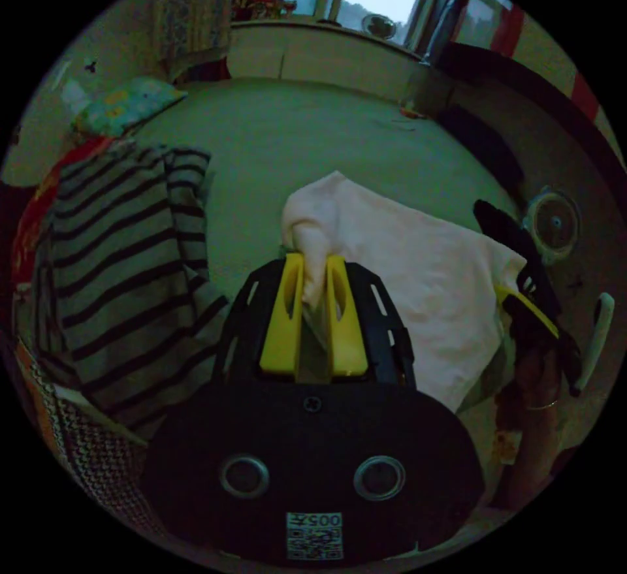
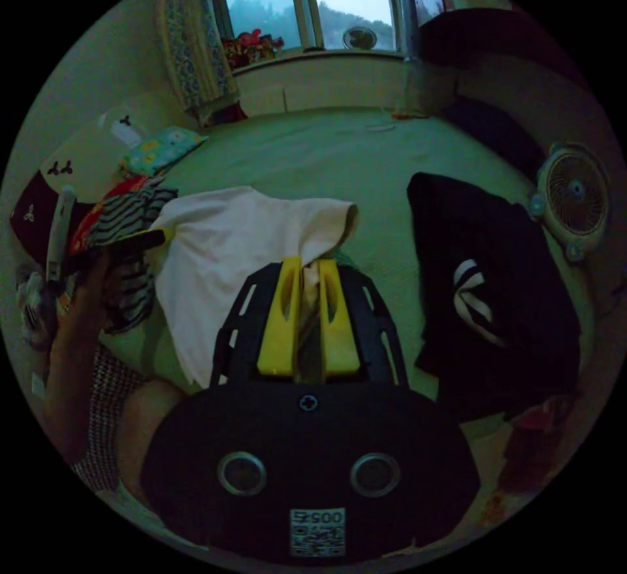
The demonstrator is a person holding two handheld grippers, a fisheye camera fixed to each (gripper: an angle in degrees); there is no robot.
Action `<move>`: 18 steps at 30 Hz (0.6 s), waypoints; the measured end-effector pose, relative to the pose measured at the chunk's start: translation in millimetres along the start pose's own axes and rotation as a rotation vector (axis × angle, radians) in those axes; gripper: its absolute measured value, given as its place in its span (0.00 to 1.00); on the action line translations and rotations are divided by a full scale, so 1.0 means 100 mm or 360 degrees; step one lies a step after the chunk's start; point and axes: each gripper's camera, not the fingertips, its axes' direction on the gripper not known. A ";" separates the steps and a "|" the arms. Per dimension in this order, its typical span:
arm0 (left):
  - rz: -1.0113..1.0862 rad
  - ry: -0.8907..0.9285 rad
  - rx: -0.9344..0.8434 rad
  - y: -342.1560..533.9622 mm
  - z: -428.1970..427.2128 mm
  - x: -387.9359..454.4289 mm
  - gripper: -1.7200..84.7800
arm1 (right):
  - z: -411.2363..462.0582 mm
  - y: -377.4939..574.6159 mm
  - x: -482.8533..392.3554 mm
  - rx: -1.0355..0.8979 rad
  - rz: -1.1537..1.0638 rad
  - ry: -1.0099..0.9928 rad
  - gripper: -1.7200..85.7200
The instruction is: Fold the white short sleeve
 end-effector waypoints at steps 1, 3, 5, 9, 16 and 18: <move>0.0051 -0.0016 0.0018 -0.08 -0.11 0.18 0.09 | -0.12 0.01 0.00 0.0039 -0.0014 0.0045 0.03; 0.0113 -0.0033 0.0057 -0.21 -0.28 0.45 0.09 | -0.31 0.04 0.04 0.0107 -0.0018 0.0111 0.03; 0.0165 -0.0034 0.0105 -0.34 -0.44 0.73 0.10 | -0.59 0.09 0.16 0.0202 0.0015 0.0154 0.03; 0.0334 0.0051 0.0184 -0.74 -0.72 1.48 0.10 | -0.99 0.17 0.44 0.0314 0.0115 0.0259 0.03; 0.0605 0.0287 0.0212 -1.42 -0.60 3.11 0.09 | -1.43 0.34 1.09 0.0378 0.0396 0.0574 0.03; 0.0673 0.0288 0.0193 -1.55 -0.43 3.53 0.10 | -1.38 0.38 1.26 0.0320 0.0502 0.0623 0.03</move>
